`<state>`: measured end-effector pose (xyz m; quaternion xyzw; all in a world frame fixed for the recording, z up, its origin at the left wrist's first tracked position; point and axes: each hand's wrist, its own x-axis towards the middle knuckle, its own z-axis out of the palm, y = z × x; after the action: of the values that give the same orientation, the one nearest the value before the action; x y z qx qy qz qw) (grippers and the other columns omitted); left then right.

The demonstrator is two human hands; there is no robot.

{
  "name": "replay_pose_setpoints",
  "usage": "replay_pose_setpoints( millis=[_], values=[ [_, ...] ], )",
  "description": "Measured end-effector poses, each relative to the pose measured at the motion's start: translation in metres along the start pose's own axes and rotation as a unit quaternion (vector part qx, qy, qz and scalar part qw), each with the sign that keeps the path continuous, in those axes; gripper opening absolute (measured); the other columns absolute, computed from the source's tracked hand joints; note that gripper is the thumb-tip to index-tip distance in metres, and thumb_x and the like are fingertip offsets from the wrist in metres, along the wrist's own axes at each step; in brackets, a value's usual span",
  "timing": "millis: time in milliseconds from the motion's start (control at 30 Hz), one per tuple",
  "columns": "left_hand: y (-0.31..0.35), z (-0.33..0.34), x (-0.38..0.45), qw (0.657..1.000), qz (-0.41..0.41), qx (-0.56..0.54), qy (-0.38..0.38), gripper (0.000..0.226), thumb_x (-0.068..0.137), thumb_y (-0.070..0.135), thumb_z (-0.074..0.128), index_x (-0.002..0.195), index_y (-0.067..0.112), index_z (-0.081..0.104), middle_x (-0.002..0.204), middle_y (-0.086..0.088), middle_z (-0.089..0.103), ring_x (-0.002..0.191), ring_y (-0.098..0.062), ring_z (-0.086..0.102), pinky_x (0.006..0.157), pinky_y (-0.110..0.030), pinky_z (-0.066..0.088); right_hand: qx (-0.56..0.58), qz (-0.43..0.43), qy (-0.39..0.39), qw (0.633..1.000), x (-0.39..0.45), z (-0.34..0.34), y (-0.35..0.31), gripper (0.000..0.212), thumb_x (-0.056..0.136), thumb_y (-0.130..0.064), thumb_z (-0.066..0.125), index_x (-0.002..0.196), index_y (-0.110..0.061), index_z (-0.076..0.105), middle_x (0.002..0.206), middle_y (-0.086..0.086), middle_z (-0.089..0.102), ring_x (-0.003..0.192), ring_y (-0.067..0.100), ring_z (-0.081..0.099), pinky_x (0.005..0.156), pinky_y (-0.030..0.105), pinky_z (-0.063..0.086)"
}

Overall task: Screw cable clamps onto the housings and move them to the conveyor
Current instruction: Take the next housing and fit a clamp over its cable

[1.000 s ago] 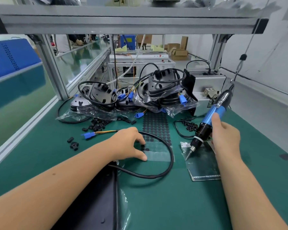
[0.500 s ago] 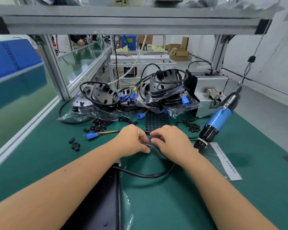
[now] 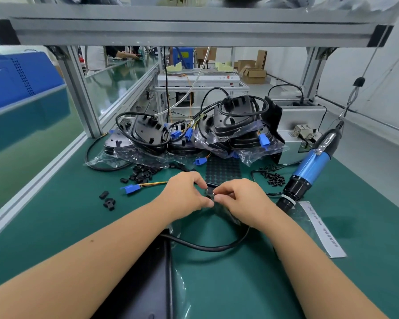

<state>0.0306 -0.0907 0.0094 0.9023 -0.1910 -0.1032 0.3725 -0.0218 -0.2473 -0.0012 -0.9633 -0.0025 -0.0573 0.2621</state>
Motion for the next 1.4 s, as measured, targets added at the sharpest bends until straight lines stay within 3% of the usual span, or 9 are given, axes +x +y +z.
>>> replay_pose_setpoints(
  millis=[133, 267, 467, 633, 800, 967, 1133, 1267, 1400],
  values=[
    [0.001, -0.007, -0.002, 0.994, 0.021, -0.107, -0.023, 0.032, 0.076, 0.009, 0.080, 0.099, 0.020, 0.060, 0.065, 0.005, 0.070, 0.057, -0.002, 0.062, 0.064, -0.019, 0.050, 0.024, 0.002, 0.077, 0.997, -0.003, 0.005, 0.001, 0.018, 0.089, -0.031, 0.062, 0.104, -0.027, 0.072, 0.099, -0.009, 0.072, 0.094, 0.013, 0.063, 0.086, 0.031, 0.049],
    [0.002, -0.009, -0.004, 0.986, 0.054, -0.156, -0.005, 0.036, 0.076, 0.004, 0.077, 0.099, 0.027, 0.062, 0.075, 0.007, 0.074, 0.069, -0.004, 0.066, 0.079, -0.026, 0.054, 0.060, -0.027, 0.156, 0.986, -0.008, 0.006, -0.003, 0.012, 0.086, -0.026, 0.067, 0.097, -0.027, 0.070, 0.092, -0.008, 0.066, 0.091, 0.013, 0.060, 0.084, 0.036, 0.049],
    [0.005, -0.013, -0.009, 0.975, 0.100, -0.197, 0.005, 0.040, 0.081, -0.006, 0.068, 0.106, 0.024, 0.060, 0.080, -0.001, 0.076, 0.073, -0.013, 0.071, 0.074, -0.021, 0.056, 0.131, -0.038, 0.207, 0.969, -0.013, 0.004, -0.011, 0.010, 0.081, -0.020, 0.072, 0.090, -0.026, 0.072, 0.087, -0.011, 0.064, 0.078, 0.003, 0.060, 0.080, 0.033, 0.050],
    [0.008, -0.012, -0.014, 0.978, 0.123, -0.170, 0.006, 0.045, 0.085, -0.009, 0.061, 0.118, 0.022, 0.057, 0.080, -0.002, 0.076, 0.075, -0.012, 0.073, 0.072, -0.018, 0.055, 0.091, -0.058, 0.215, 0.971, -0.016, 0.003, -0.014, 0.007, 0.082, -0.020, 0.070, 0.086, -0.026, 0.072, 0.083, -0.012, 0.062, 0.078, 0.007, 0.059, 0.077, 0.031, 0.049],
    [0.011, -0.009, -0.012, 0.984, 0.133, -0.115, 0.032, 0.058, 0.085, -0.005, 0.061, 0.129, 0.030, 0.054, 0.079, 0.002, 0.076, 0.080, -0.014, 0.072, 0.085, -0.035, 0.057, 0.029, -0.063, 0.231, 0.971, -0.016, 0.003, -0.016, 0.006, 0.082, -0.019, 0.070, 0.087, -0.021, 0.070, 0.083, -0.009, 0.061, 0.077, 0.011, 0.059, 0.072, 0.030, 0.047],
    [0.012, -0.004, -0.012, 0.984, 0.140, -0.100, 0.050, 0.059, 0.084, -0.003, 0.060, 0.129, 0.034, 0.054, 0.077, 0.007, 0.075, 0.085, -0.007, 0.069, 0.092, -0.038, 0.054, 0.064, -0.041, 0.232, 0.970, -0.015, 0.002, -0.016, 0.009, 0.078, -0.016, 0.072, 0.078, -0.022, 0.064, 0.078, -0.010, 0.061, 0.071, 0.010, 0.058, 0.072, 0.033, 0.048],
    [0.011, -0.003, -0.013, 0.984, 0.149, -0.085, 0.051, 0.057, 0.085, -0.002, 0.060, 0.128, 0.036, 0.054, 0.079, 0.013, 0.074, 0.085, -0.006, 0.069, 0.089, -0.037, 0.055, 0.088, -0.023, 0.208, 0.974, -0.015, 0.000, -0.016, 0.018, 0.078, -0.019, 0.071, 0.075, -0.028, 0.056, 0.077, -0.012, 0.060, 0.071, 0.006, 0.057, 0.074, 0.032, 0.048],
    [0.011, -0.003, -0.012, 0.982, 0.167, -0.071, 0.056, 0.057, 0.085, -0.002, 0.060, 0.128, 0.035, 0.054, 0.082, 0.013, 0.074, 0.088, -0.002, 0.068, 0.090, -0.035, 0.054, 0.113, -0.018, 0.196, 0.974, -0.014, -0.001, -0.016, 0.009, 0.080, -0.017, 0.071, 0.085, -0.024, 0.066, 0.084, -0.011, 0.064, 0.073, 0.003, 0.059, 0.077, 0.032, 0.050],
    [0.011, -0.003, -0.011, 0.983, 0.157, -0.082, 0.055, 0.058, 0.086, -0.002, 0.059, 0.130, 0.035, 0.052, 0.081, 0.011, 0.075, 0.086, -0.004, 0.068, 0.091, -0.035, 0.054, 0.094, -0.024, 0.223, 0.970, -0.015, -0.001, -0.018, 0.007, 0.078, -0.017, 0.072, 0.077, -0.021, 0.066, 0.078, -0.011, 0.063, 0.070, 0.005, 0.059, 0.073, 0.034, 0.050]
  ],
)
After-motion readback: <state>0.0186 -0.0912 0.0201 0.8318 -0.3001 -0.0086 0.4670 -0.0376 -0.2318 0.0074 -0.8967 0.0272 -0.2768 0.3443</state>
